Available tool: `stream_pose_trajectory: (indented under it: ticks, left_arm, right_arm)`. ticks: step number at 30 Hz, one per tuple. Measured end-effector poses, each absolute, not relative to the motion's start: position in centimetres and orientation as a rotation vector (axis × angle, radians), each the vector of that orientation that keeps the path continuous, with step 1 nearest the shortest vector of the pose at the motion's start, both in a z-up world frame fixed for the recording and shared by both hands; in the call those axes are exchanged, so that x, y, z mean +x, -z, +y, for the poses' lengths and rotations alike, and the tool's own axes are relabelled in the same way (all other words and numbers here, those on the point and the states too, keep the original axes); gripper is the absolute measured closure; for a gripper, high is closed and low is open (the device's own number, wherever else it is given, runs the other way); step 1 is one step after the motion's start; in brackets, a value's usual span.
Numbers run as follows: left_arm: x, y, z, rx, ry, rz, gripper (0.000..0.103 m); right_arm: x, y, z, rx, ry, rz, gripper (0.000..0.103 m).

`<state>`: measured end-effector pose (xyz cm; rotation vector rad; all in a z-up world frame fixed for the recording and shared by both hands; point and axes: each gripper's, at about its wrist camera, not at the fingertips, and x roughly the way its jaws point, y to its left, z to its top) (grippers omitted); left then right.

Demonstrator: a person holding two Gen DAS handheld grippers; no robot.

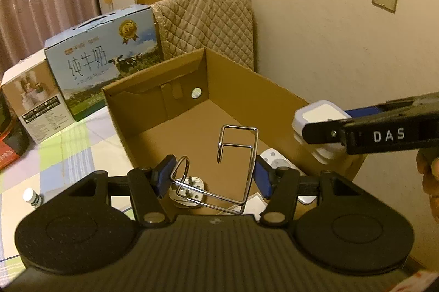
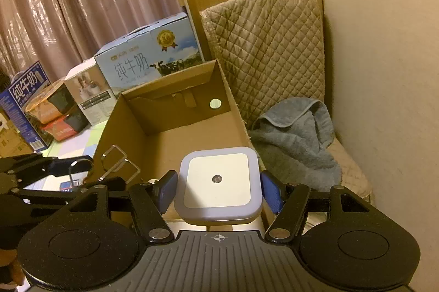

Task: Organize rigid objects
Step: 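Lower both items into the box and open both tools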

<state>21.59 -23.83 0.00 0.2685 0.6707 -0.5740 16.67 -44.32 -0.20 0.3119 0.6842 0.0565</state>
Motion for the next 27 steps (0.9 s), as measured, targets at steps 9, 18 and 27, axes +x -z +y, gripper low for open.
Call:
stream_pose_trajectory:
  ticks: [9, 18, 27]
  left_arm:
    - [21.7, 0.6, -24.8, 0.286, 0.603, 0.683, 0.047]
    - [21.4, 0.5, -24.7, 0.302, 0.596, 0.665, 0.038]
    - [20.9, -1.1, -21.4, 0.229, 0.512, 0.649, 0.038]
  right_arm:
    - [16.7, 0.1, -44.7, 0.340, -0.053, 0.682, 0.041]
    - [16.4, 0.0, -44.7, 0.345, -0.050, 0.685, 0.041]
    - [16.2, 0.0, -43.6, 0.327, -0.079, 0.694, 0.041]
